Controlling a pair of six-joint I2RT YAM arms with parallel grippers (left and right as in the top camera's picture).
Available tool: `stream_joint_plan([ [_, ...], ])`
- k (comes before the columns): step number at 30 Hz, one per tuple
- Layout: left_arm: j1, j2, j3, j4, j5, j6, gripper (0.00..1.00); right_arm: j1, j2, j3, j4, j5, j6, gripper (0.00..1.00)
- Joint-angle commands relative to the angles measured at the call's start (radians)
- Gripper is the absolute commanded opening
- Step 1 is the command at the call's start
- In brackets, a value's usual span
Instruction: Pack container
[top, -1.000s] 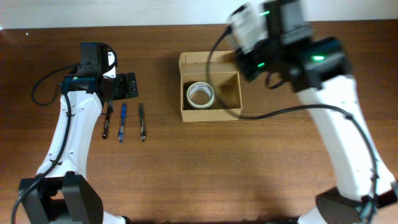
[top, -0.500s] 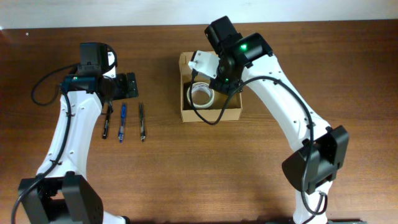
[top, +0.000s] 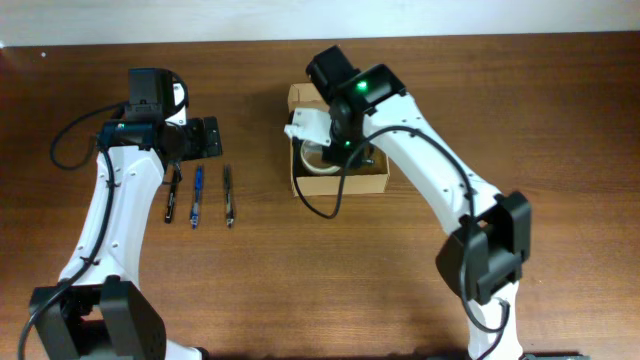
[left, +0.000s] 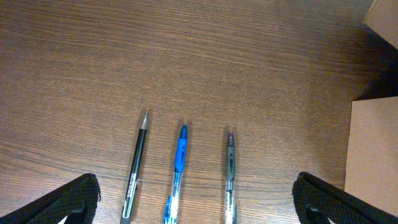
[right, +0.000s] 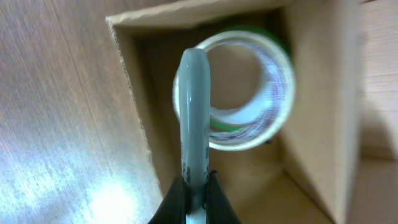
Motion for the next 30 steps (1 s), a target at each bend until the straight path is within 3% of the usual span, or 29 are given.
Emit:
stream_joint_plan([
  [1,0.002,0.007,0.016,0.0,0.007,0.017,0.99,0.022,0.045,0.001,-0.011,-0.021,-0.011,0.04],
  [30,0.002,0.007,0.016,0.0,0.007,0.016,0.99,0.033,0.089,-0.099,0.023,-0.006,-0.011,0.04],
])
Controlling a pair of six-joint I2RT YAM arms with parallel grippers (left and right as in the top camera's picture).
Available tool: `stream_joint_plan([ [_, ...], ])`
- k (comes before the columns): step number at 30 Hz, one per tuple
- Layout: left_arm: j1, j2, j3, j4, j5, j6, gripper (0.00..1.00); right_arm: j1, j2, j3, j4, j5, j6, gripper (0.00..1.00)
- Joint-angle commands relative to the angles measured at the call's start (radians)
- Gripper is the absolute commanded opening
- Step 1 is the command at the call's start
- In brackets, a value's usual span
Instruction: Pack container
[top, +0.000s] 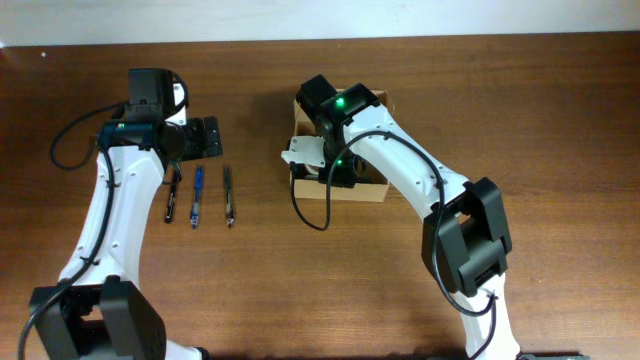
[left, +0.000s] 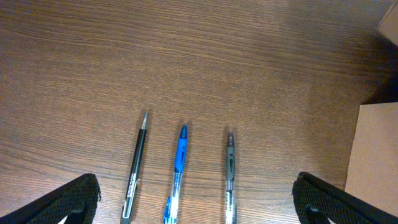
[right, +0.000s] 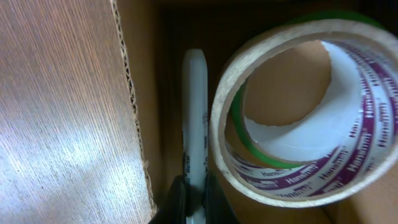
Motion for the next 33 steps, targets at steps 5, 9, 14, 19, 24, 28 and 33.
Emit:
stream_joint_plan([
  [5,0.002,0.007,0.016,0.0,0.007,0.016,0.99,0.005,0.012,-0.007,0.006,-0.006,-0.003,0.09],
  [9,0.002,0.007,0.016,0.0,0.007,0.017,0.99,0.005,0.002,0.0,0.011,-0.006,0.015,0.33],
  [14,0.002,0.007,0.016,0.0,0.007,0.017,0.99,0.005,-0.053,0.05,0.013,-0.006,0.089,0.38],
  [19,0.002,0.007,0.016,0.0,0.007,0.017,0.99,0.005,-0.169,0.142,0.013,-0.004,0.206,0.42],
  [24,0.002,0.007,0.016,0.0,0.007,0.016,0.99,-0.034,-0.336,0.214,0.052,0.115,0.415,0.47],
  [28,0.002,0.007,0.016,0.0,0.007,0.017,0.99,-0.144,-0.443,0.214,0.066,0.117,0.575,0.52],
  [33,0.002,0.007,0.016,0.01,0.007,0.016,0.99,-0.32,-0.486,0.214,0.022,-0.072,0.603,0.51],
])
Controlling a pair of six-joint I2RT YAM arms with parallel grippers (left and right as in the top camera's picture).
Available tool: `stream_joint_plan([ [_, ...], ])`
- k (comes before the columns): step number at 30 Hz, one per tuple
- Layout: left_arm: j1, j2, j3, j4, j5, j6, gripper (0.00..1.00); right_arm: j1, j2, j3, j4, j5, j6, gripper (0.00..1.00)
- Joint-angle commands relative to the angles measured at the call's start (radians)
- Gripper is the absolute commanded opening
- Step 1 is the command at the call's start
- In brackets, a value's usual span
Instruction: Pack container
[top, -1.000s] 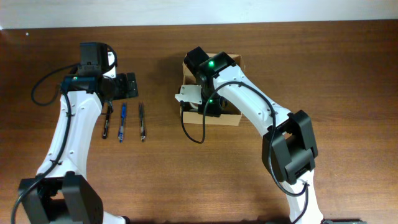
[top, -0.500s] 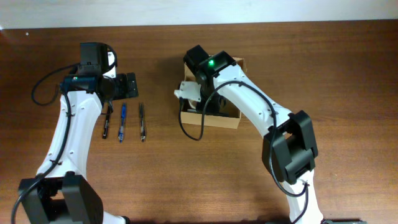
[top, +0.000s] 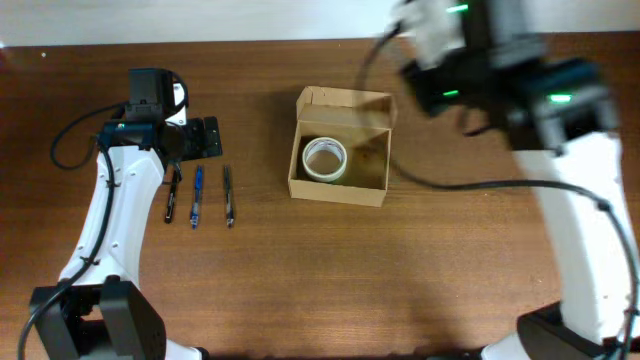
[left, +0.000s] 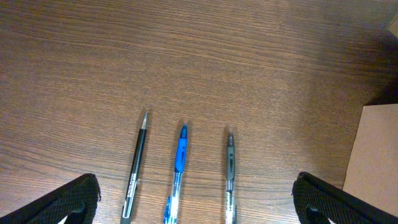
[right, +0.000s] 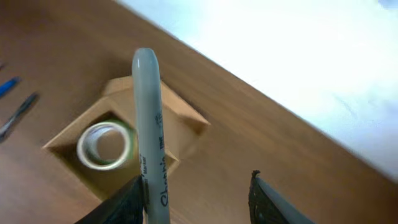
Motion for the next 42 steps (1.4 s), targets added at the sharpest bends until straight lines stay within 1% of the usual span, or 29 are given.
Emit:
stream_joint_plan([
  [1,0.002,0.007,0.016,0.019,0.007,0.016,0.99,-0.046,0.04,-0.012,-0.009,-0.129,0.069,0.49],
  [4,0.002,0.007,0.016,0.022,0.007,0.016,0.99,-0.01,0.061,-0.034,-0.01,-0.127,0.062,0.48],
  [7,0.002,0.007,0.016,0.022,0.007,0.016,0.99,0.048,0.104,-0.092,-0.012,-0.122,0.061,0.47],
  [8,0.002,0.007,0.016,0.022,0.007,0.016,0.99,0.068,0.124,-0.117,-0.012,-0.117,0.052,0.45],
  [12,0.002,0.007,0.016,0.022,0.007,0.016,0.99,0.135,0.225,-0.219,0.014,-0.107,-0.015,0.43],
  [16,0.002,0.007,0.016,0.022,0.007,0.016,0.99,0.189,0.343,-0.225,0.014,-0.037,-0.111,0.43],
  [22,0.002,0.007,0.016,0.022,0.007,0.016,0.99,0.235,0.455,-0.225,0.024,0.022,-0.217,0.42],
  [30,0.002,0.007,0.016,0.022,0.007,0.016,0.99,0.239,0.47,-0.227,0.011,0.025,-0.311,0.42],
  [42,0.002,0.007,0.016,0.022,0.007,0.016,0.99,0.275,0.505,-0.229,-0.005,-0.005,-0.314,0.42],
])
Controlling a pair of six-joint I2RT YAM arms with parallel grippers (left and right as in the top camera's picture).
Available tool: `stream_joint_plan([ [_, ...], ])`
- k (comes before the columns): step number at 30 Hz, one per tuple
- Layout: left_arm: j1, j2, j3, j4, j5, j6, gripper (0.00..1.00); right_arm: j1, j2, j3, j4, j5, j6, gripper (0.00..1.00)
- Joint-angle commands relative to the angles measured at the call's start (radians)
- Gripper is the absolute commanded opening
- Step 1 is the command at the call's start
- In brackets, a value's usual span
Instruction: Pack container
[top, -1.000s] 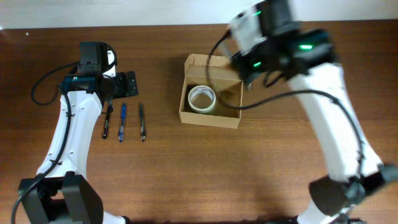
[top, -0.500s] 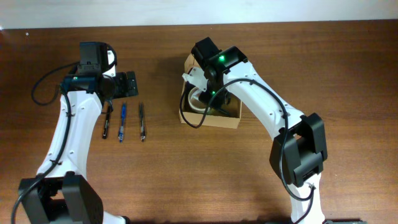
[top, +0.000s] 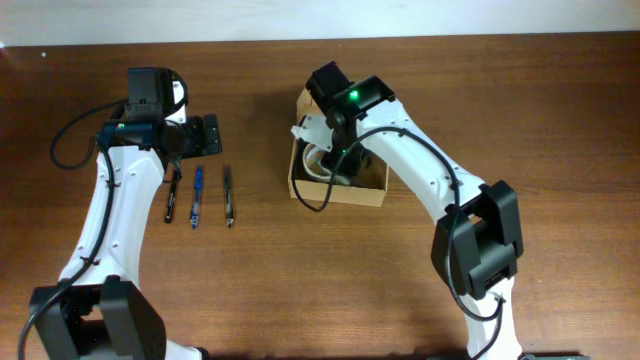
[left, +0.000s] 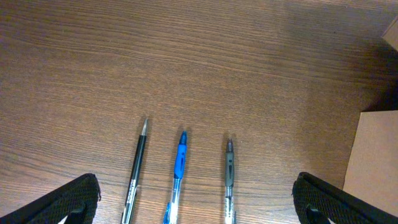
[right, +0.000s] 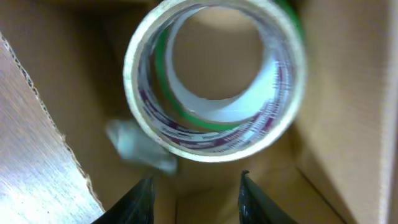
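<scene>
An open cardboard box (top: 345, 98) stands mid-table. In the right wrist view its inside wall (right: 348, 93) frames a roll of tape (right: 214, 142), with a blurred grey-white marker (right: 140, 148) beside the roll at the left. My right gripper (right: 196, 202) is open just above the box floor, nothing between its fingers; overhead it (top: 330, 160) reaches into the box. Three pens lie side by side left of the box: black (left: 138, 177), blue (left: 179, 165) and grey (left: 229, 171). My left gripper (left: 199, 208) hovers open over them, also seen overhead (top: 203, 138).
The box's back flap (top: 340, 100) stands up behind the right wrist. The pens (top: 197, 197) lie in a row between the left arm and the box. Bare brown wood table (top: 300, 280) stretches in front.
My right gripper was high behind the box with the marker at its left finger. Now it is low inside the box, open, and the marker lies loose beside the tape. The left arm barely moved.
My right gripper was shut on the marker above the box, then held it down beside the tape roll. Later it was raised far above the box with the marker still at it. Now it is open in the box and the marker is free. The left gripper stayed open over the pens.
</scene>
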Motion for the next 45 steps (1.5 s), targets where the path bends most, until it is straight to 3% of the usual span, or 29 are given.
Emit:
stream_joint_plan([
  [1,0.002,0.007,0.016,0.002,0.007,0.016,0.99,0.035,0.026,-0.001,-0.006,-0.016,-0.015,0.42],
  [7,0.002,0.007,0.016,0.002,0.007,0.016,0.99,0.053,0.026,-0.001,-0.007,0.017,-0.011,0.45],
  [15,0.002,0.007,0.016,0.002,0.007,0.016,0.99,-0.026,-0.07,0.082,-0.014,0.054,0.22,0.56],
  [25,0.002,0.007,0.016,0.016,0.018,0.016,0.99,-0.462,-0.248,0.305,-0.035,-0.074,0.711,0.6],
  [29,0.003,0.008,0.017,0.019,0.001,0.031,0.99,-0.659,-0.241,0.289,-0.106,-0.1,0.778,0.61],
  [33,0.006,0.008,0.063,-0.093,-0.034,0.169,0.99,-0.822,-0.238,0.203,-0.123,-0.1,0.777,0.61],
  [34,0.008,0.008,0.082,-0.127,-0.066,0.181,0.99,-0.844,-0.238,0.185,-0.122,-0.1,0.777,0.63],
  [35,0.012,0.008,0.106,-0.154,-0.088,0.194,0.99,-0.867,-0.238,0.163,-0.122,-0.1,0.777,0.74],
  [36,0.018,0.008,0.132,-0.177,-0.092,0.215,0.99,-0.884,-0.238,0.145,-0.122,-0.1,0.777,0.99],
  [45,0.218,0.019,0.208,-0.282,-0.024,0.276,1.0,-0.929,-0.238,0.055,-0.123,-0.1,0.777,0.99],
])
